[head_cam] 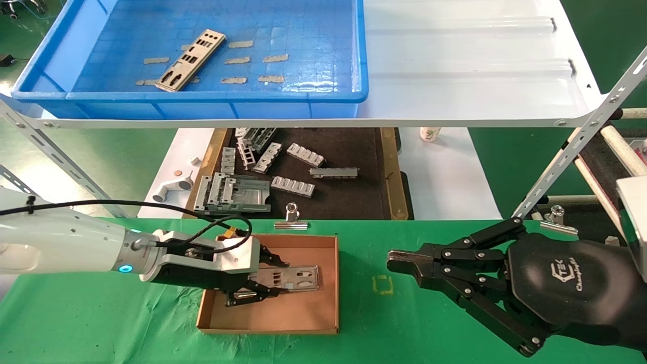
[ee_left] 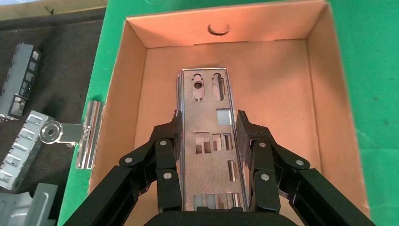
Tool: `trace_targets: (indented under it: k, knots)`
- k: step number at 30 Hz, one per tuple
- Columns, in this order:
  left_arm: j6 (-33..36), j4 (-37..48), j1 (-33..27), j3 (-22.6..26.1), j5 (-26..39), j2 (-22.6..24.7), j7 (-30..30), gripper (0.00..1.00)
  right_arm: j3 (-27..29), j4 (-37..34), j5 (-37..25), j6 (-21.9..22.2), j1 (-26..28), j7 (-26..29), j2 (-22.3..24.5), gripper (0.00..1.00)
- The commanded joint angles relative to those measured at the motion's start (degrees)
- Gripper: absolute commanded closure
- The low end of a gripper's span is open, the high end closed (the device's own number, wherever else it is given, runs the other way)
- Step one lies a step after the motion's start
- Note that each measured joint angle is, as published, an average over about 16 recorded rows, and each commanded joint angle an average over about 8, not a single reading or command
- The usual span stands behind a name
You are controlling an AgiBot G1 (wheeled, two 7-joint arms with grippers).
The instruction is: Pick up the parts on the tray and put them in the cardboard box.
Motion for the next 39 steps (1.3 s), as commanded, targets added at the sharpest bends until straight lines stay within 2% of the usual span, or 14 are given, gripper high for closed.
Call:
trace_targets:
  k: [1, 8, 10, 11, 17, 18, 19, 39]
  knots:
    - [-0.6, 1.0, 0.1, 0.0, 0.1, 0.6, 0.2, 1.0, 0.0, 0.0, 0.0, 0.0, 0.0, 0.0, 0.0, 1.0]
    - [-0.8, 3.9, 0.0, 0.0, 0.0, 1.9, 0.9, 1.0, 0.0, 0.0, 0.0, 0.0, 0.0, 0.0, 0.0, 1.0]
    - [-0.7, 4.5, -0.1, 0.0, 0.0, 2.1, 1.1, 0.94, 0.0, 0.0, 0.0, 0.0, 0.0, 0.0, 0.0, 1.0]
    - [-0.6, 4.8, -0.1, 0.0, 0.0, 2.2, 1.2, 0.85, 0.0, 0.0, 0.0, 0.0, 0.0, 0.0, 0.0, 1.0]
    - [0.0, 6.2, -0.5, -0.2, -0.3, 2.3, 1.9, 0.12, 0.0, 0.0, 0.0, 0.0, 0.0, 0.0, 0.0, 1.0]
    - [0.1, 6.4, -0.6, -0.2, -0.3, 2.4, 2.0, 0.03, 0.0, 0.0, 0.0, 0.0, 0.0, 0.0, 0.0, 1.0]
    - [0.1, 6.6, -0.6, -0.3, -0.4, 2.4, 2.1, 0.0, 0.0, 0.0, 0.0, 0.0, 0.0, 0.0, 0.0, 1.0]
    - [1.7, 9.3, -1.8, -1.1, -1.5, 2.5, 4.1, 0.0, 0.0, 0.0, 0.0, 0.0, 0.0, 0.0, 0.0, 1.0]
